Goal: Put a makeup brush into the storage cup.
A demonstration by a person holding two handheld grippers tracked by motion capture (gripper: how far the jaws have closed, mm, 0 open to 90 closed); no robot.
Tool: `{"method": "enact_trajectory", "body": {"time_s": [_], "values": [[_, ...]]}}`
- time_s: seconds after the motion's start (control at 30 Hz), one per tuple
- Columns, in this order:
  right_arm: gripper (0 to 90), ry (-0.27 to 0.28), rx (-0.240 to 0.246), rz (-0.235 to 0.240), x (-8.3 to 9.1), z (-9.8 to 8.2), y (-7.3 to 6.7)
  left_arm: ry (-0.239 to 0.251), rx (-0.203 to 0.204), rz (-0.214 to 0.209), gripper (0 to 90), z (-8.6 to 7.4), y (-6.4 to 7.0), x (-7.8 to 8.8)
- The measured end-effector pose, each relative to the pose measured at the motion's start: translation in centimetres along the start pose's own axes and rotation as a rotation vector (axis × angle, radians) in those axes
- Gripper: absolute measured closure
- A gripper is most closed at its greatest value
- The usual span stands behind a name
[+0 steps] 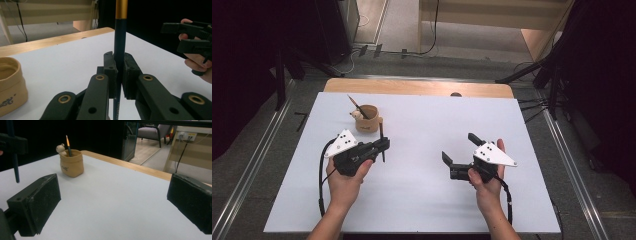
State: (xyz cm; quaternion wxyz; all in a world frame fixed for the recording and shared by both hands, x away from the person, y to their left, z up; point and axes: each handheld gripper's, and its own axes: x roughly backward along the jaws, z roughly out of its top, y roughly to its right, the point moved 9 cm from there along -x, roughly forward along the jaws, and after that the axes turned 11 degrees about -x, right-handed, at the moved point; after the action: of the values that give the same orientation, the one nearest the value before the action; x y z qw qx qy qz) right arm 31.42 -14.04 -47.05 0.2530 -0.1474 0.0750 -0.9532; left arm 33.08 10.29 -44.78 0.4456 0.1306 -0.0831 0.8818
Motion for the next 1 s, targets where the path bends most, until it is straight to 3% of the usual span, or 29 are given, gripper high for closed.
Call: {"method": "enact_trajectory", "body": {"time_s": [0.37,0.63,1.0], "values": [[0.0,-0.003,0.009,-0.019,1.8,-1.3,2.3,0.014,0.028,0.018,84.0,0.0,-1.0,0.3],[0.0,0.006,-0.013,-0.069,4.4,-2.1,5.2,0.017,0.03,0.04,84.0,0.0,-1.8,0.3],[0.0,0.001,-0.005,-0.106,6.6,-2.9,7.7,0.026,0.024,0.063,84.0,0.9,-2.9,0.5]]}}
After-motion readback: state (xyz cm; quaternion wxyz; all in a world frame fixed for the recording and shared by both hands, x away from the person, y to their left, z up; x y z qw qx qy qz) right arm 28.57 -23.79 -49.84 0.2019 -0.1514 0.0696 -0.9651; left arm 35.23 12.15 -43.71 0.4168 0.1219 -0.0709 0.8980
